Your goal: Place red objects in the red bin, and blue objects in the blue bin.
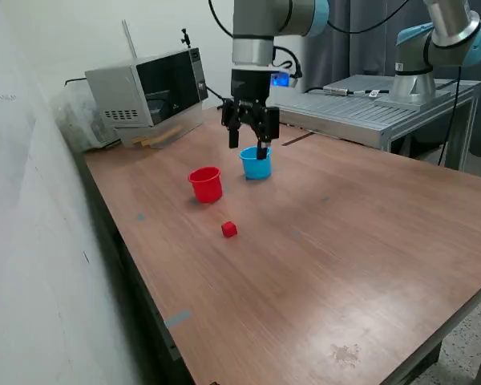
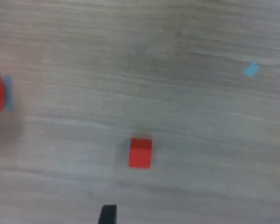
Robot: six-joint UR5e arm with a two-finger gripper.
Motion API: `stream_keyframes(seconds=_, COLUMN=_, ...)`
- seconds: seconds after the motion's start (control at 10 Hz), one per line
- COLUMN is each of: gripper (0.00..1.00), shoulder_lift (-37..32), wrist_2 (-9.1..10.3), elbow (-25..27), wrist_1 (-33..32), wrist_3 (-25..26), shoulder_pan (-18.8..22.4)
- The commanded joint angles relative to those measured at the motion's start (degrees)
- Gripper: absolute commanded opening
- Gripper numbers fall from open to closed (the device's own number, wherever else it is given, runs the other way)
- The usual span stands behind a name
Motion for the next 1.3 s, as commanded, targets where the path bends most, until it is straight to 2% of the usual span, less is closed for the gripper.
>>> stream_keyframes(seconds=0.0, gripper=1.0, shoulder_lift=7.98, wrist_2=-0.08, elbow=-0.96, wrist_1=-5.16, wrist_3=0.52, shoulder_pan=0.09)
stream_keyframes(seconds=0.5, gripper=1.0, shoulder_lift=13.34, wrist_2=0.0, elbow=-3.59, wrist_1=-9.39, wrist_3=1.41, shoulder_pan=0.0)
stream_keyframes(seconds=1.2, gripper=1.0, shoulder_lift=16.34, wrist_2=0.62, elbow=-5.62, wrist_1=-13.61, wrist_3=1.32, shoulder_pan=-1.31)
